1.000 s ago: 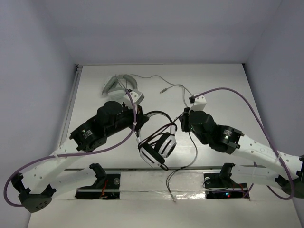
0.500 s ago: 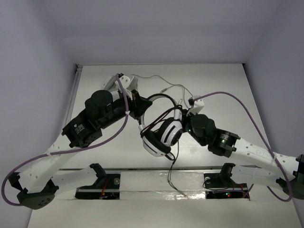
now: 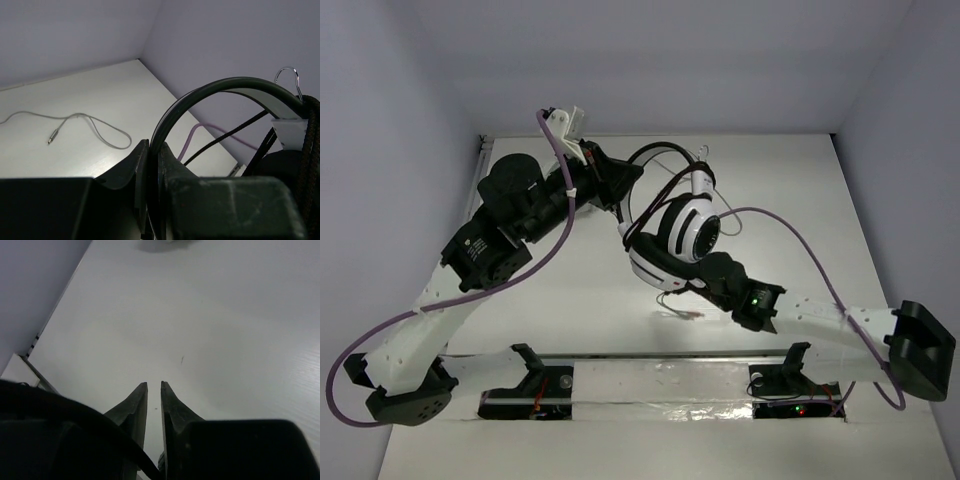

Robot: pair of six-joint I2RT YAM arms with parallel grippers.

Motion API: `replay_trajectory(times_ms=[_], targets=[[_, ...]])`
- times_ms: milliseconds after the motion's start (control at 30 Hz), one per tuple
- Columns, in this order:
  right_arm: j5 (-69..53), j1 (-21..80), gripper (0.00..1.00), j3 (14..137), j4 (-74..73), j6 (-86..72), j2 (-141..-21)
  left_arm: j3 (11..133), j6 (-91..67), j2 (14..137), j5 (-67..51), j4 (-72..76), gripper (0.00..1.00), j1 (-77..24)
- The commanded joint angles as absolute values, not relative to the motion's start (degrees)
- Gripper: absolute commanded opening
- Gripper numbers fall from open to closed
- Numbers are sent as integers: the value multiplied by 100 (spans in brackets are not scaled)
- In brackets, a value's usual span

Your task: Wrap the headphones

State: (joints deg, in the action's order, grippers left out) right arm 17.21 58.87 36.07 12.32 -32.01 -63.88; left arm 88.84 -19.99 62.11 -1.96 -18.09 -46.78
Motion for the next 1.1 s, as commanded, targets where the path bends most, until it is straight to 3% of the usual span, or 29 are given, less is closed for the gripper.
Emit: replay_trajectory(times_ms=[0, 333, 467, 633, 933, 1033, 1067], targets=[[1292, 5854, 23, 3367, 2267, -3498, -6758, 9290, -2400, 6257, 211, -985, 0, -4632], [1099, 5854, 30, 3208, 3242, -3498, -7593, 9342, -2566, 6346, 228, -685, 0, -4632], [1046, 5854, 40, 2972, 3524, -3603, -7708, 9378, -2540, 6328, 281, -677, 0, -4632], [1037, 5854, 42, 2742, 3814, -3753, -7796, 9246, -2549, 6275, 430, -545, 0, -4632], [975, 5854, 57, 2365, 3832, -3989, -7691, 9079, -2505, 6240, 1037, -396, 0, -4632], [1002, 5854, 48, 2320, 3605, -4174, -7559, 8869, -2470, 6188, 1493, -273, 0, -4632], [976, 5854, 26, 2303, 3517, -4192, -7515, 8764, -2418, 6179, 1860, -246, 0, -4632]])
